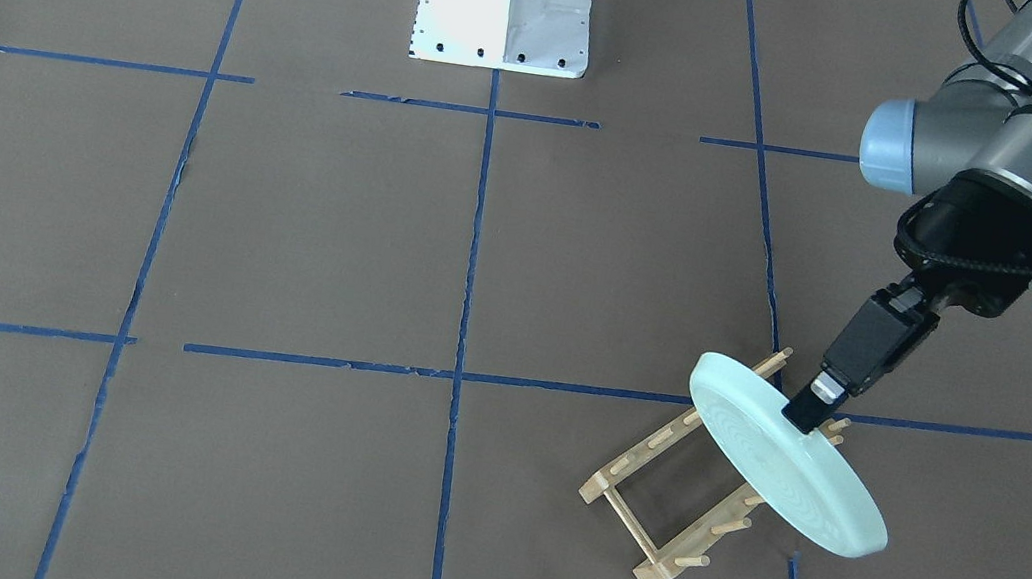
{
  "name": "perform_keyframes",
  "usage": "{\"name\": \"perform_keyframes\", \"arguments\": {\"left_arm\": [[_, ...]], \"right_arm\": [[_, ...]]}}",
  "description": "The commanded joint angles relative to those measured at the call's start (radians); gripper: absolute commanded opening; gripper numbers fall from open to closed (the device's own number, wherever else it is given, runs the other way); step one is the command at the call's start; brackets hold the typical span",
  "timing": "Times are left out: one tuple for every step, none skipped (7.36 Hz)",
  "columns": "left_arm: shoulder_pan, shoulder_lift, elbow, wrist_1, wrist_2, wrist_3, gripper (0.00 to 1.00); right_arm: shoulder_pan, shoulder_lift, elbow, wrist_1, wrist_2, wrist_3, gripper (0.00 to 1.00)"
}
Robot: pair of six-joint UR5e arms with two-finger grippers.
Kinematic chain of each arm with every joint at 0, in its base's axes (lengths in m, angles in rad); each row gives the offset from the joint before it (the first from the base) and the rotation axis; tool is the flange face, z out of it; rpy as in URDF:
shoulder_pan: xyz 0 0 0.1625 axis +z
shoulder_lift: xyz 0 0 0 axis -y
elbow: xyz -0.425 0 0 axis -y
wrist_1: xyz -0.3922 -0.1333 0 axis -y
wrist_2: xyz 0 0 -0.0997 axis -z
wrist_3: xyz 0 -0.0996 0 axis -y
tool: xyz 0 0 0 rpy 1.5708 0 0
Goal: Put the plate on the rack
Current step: 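Lift the plate with the left gripper and tilt it upright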
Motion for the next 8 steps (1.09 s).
{"name": "perform_keyframes", "arguments": {"left_arm": [[0.002, -0.011, 0.061, -0.084, 0.045, -0.029, 0.00], [0.018, -0.011, 0.085, -0.114, 0.045, -0.027, 0.00], [0.044, -0.011, 0.101, -0.154, 0.061, -0.027, 0.00], [0.061, -0.009, 0.102, -0.158, 0.074, -0.027, 0.00], [0.062, -0.011, 0.104, -0.158, 0.074, -0.027, 0.00], [0.071, -0.011, 0.124, -0.159, 0.074, -0.024, 0.00], [0.093, -0.009, 0.140, -0.180, 0.078, -0.021, 0.00], [0.107, -0.009, 0.169, -0.220, 0.094, -0.021, 0.00]], "right_arm": [[0.000, 0.000, -0.001, 0.000, 0.000, 0.000, 1.00], [0.000, 0.000, -0.001, 0.000, 0.000, 0.000, 1.00], [0.000, 0.000, 0.000, 0.000, 0.000, 0.000, 1.00], [0.000, 0.000, 0.000, 0.000, 0.000, 0.000, 1.00], [0.000, 0.000, 0.000, 0.000, 0.000, 0.000, 1.00], [0.000, 0.000, -0.001, 0.000, 0.000, 0.000, 1.00], [0.000, 0.000, 0.000, 0.000, 0.000, 0.000, 1.00], [0.000, 0.000, 0.000, 0.000, 0.000, 0.000, 1.00]]}}
